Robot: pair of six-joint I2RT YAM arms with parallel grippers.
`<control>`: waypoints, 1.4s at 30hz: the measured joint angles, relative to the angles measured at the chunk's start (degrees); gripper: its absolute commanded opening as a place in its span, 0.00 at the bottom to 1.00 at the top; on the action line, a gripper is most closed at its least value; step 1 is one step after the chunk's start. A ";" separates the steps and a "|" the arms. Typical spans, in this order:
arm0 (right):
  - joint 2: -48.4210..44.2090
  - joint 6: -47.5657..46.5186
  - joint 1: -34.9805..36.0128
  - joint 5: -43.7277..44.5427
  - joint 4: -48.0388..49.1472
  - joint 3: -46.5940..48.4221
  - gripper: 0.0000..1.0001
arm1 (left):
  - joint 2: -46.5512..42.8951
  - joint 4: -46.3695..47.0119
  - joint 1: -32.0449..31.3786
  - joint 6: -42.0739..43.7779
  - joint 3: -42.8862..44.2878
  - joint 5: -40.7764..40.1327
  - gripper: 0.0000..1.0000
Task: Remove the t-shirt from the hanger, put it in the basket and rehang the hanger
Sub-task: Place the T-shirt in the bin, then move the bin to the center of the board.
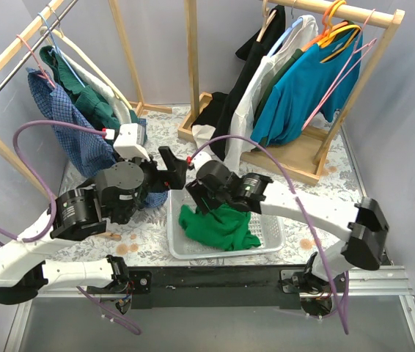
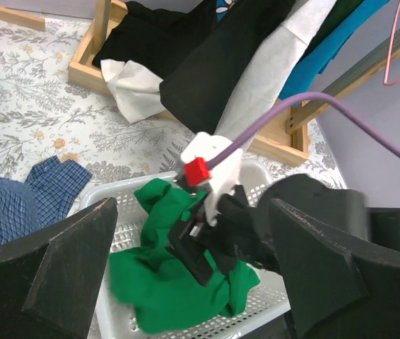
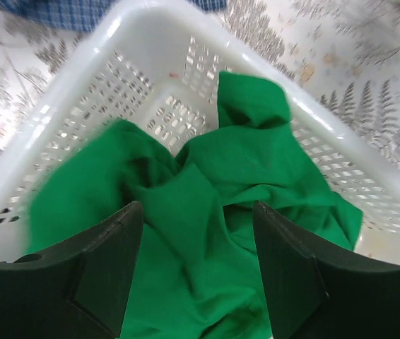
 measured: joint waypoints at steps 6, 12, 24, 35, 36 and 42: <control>3.85 0.37 -0.02 -0.48 0.33 -0.46 0.70 | -0.31 -2.27 0.02 -1.25 -0.81 0.24 0.87; -3.21 4.15 -0.02 5.46 -2.67 -0.70 0.70 | 0.72 -1.53 0.02 0.39 -4.24 3.80 0.88; -30.84 16.92 -4.87 14.60 -17.00 -17.55 0.70 | 2.49 8.00 0.20 -5.27 -30.23 13.00 0.87; -34.71 21.79 -7.10 13.77 -17.42 -30.29 0.70 | 4.17 18.16 11.13 -9.57 -40.37 23.19 0.88; -34.99 21.84 -7.63 12.96 -16.68 -30.93 0.70 | 4.39 19.37 12.87 -9.64 -40.87 24.50 0.88; -35.01 21.62 -8.57 9.11 -12.44 -33.22 0.70 | 5.42 21.84 21.29 -8.55 -41.27 29.68 0.88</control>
